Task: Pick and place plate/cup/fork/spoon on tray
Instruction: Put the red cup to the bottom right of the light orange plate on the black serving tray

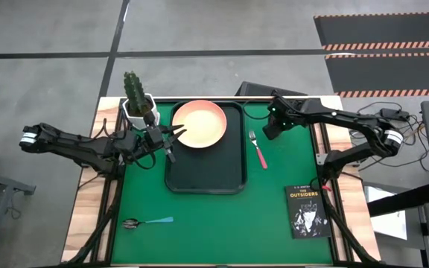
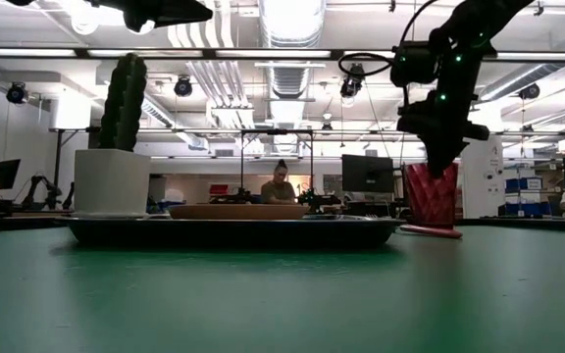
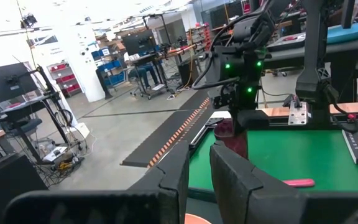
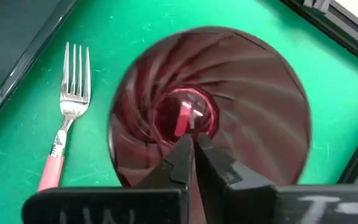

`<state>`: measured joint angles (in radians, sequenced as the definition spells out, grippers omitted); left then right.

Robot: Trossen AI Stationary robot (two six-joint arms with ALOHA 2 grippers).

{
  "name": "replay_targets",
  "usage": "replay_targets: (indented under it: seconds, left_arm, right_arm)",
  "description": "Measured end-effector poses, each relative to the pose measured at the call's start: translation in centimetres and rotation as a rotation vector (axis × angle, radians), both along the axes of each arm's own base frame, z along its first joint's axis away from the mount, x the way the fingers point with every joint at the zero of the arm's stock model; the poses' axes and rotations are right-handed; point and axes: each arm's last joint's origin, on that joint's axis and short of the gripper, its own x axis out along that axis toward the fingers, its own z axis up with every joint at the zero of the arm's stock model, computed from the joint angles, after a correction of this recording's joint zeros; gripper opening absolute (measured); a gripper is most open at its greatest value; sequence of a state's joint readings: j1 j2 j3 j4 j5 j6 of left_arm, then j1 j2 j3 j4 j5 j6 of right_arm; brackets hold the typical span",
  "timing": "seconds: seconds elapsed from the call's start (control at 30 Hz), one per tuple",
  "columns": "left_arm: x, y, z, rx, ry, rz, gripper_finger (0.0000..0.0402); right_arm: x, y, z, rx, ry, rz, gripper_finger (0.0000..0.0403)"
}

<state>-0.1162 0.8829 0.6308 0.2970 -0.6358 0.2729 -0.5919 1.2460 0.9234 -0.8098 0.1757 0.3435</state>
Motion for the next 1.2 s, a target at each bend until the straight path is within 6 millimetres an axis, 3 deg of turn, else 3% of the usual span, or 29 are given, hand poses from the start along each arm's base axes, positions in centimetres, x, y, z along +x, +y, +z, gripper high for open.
replay_targets:
  seconds: [0.43, 0.57, 0.8, 0.93, 1.07, 1.2]
  left_arm:
    - [0.0, 0.0, 0.0, 0.001, 0.001, 0.000, 0.0047]
    - [0.0, 0.0, 0.0, 0.001, 0.001, 0.000, 0.0047]
    - [0.0, 0.0, 0.0, 0.001, 0.001, 0.000, 0.0047]
    - [0.0, 0.0, 0.0, 0.002, 0.001, 0.000, 0.0047]
    - [0.0, 0.0, 0.0, 0.002, 0.001, 0.000, 0.0047]
    - [0.0, 0.0, 0.0, 0.002, 0.001, 0.000, 0.0047]
  right_arm:
    - [0.3, -0.2, 3.2, -0.063, -0.100, 0.020, 0.0010]
    - [0.7, -0.1, 4.1, -0.012, -0.178, 0.054, 0.0038]
    - [1.3, 0.4, 2.8, 0.020, -0.137, 0.071, 0.0128]
    - [1.9, 0.4, 1.9, 0.035, -0.107, 0.087, 0.0161]
    - [2.5, 0.1, 1.0, 0.052, -0.078, 0.094, 0.0165]
    - [2.7, 0.0, 0.4, 0.065, -0.059, 0.091, 0.0126]
